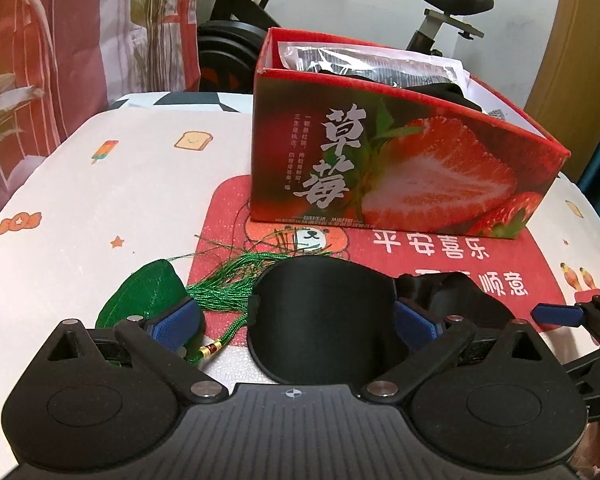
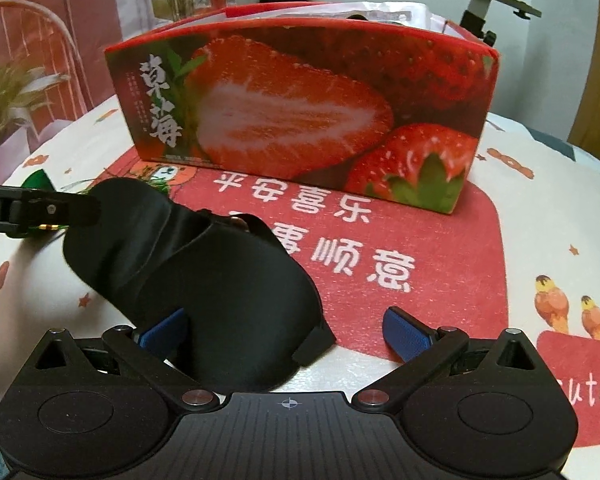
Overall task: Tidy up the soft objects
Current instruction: 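Close both grippers on the black eye mask, one at each strap end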
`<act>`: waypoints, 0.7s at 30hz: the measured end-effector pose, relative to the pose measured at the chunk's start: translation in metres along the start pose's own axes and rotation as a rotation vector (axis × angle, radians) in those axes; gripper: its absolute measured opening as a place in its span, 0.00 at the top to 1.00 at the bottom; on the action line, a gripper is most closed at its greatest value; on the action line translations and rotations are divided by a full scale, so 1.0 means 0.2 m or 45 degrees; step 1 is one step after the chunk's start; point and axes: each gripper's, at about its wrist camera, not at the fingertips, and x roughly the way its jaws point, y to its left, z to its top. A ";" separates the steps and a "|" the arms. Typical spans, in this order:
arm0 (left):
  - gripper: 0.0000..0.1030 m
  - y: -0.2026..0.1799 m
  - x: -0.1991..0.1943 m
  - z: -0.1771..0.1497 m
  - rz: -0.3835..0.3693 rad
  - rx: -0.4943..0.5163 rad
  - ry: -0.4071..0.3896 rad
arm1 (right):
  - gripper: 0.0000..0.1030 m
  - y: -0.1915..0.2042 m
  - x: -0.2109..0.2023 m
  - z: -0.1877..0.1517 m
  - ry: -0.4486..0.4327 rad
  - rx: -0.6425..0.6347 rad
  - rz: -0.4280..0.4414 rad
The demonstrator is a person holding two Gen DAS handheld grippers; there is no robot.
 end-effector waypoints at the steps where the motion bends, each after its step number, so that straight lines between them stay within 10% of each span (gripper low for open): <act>1: 0.00 0.00 0.00 0.00 0.000 0.000 0.001 | 0.00 -0.01 0.00 0.00 -0.001 0.004 -0.008; 9: 0.01 0.00 0.02 -0.01 -0.012 -0.008 0.027 | 0.01 -0.09 -0.01 -0.01 -0.030 0.043 -0.080; 21: 0.28 0.02 0.04 -0.01 -0.134 -0.098 0.019 | 0.00 -0.10 0.00 -0.02 -0.058 0.042 -0.077</act>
